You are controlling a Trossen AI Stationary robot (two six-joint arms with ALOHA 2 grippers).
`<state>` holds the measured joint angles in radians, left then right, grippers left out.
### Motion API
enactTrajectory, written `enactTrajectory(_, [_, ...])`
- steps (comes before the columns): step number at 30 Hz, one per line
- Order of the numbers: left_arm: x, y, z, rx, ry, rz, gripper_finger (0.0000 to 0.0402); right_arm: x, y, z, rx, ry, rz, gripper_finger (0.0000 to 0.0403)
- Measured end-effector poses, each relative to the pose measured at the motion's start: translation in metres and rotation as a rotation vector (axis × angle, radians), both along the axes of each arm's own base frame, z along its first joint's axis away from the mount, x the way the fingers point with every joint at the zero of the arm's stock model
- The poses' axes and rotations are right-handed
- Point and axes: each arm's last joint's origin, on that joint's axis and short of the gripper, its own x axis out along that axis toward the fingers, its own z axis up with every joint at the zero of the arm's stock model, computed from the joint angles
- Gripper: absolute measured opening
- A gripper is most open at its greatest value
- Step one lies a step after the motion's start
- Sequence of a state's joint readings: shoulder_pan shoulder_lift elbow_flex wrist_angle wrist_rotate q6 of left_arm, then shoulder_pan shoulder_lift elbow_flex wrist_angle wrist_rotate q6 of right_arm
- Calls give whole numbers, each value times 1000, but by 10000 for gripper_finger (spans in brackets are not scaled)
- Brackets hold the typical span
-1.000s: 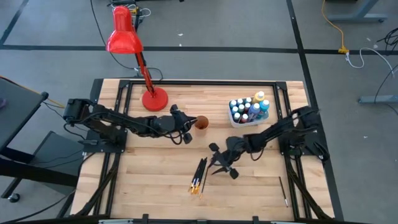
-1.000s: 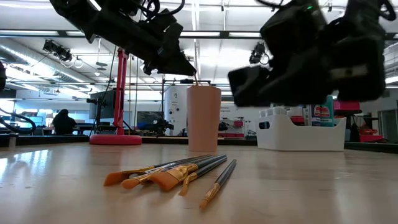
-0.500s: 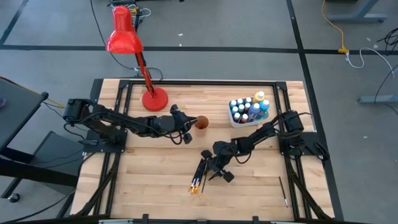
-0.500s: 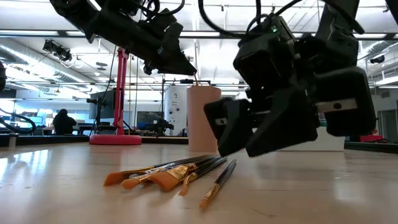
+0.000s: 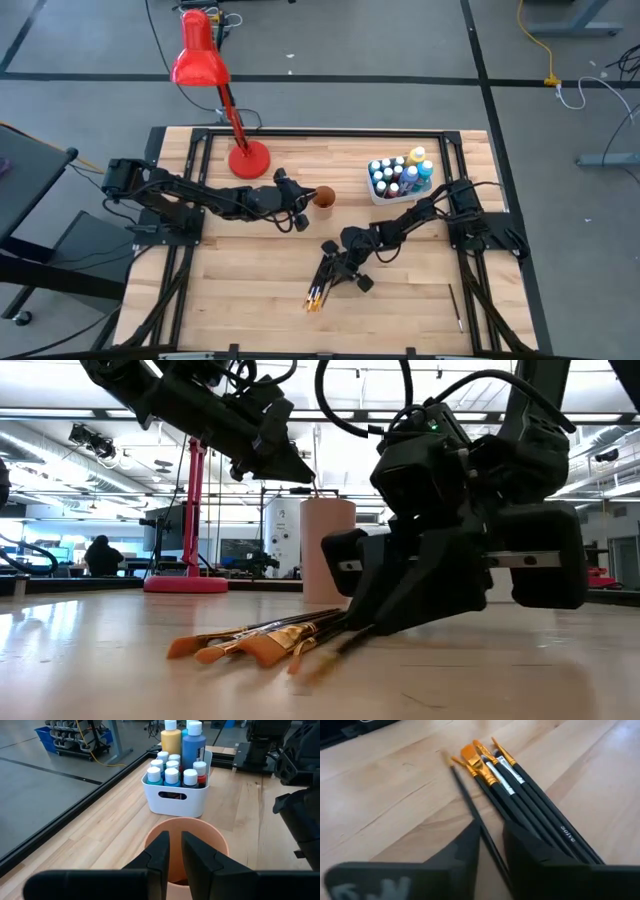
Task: Pick & Place Paint Supplies
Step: Put the orange paint brush into the orange cup
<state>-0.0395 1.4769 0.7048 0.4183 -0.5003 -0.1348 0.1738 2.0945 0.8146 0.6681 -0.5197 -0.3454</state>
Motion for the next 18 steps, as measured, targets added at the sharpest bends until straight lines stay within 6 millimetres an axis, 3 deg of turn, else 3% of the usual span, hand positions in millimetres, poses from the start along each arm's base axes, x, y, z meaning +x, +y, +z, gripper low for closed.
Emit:
enactTrajectory(6, [0,0,0,13,9,-5,59,0,0,-1,-20,-12,10,12])
enactTrajectory(14, [0,0,0,13,9,-6,59,-1,4,-7,-11,-12,37,7])
enactTrajectory(18, [0,0,0,12,10,-12,59,-1,5,1,9,-36,27,6])
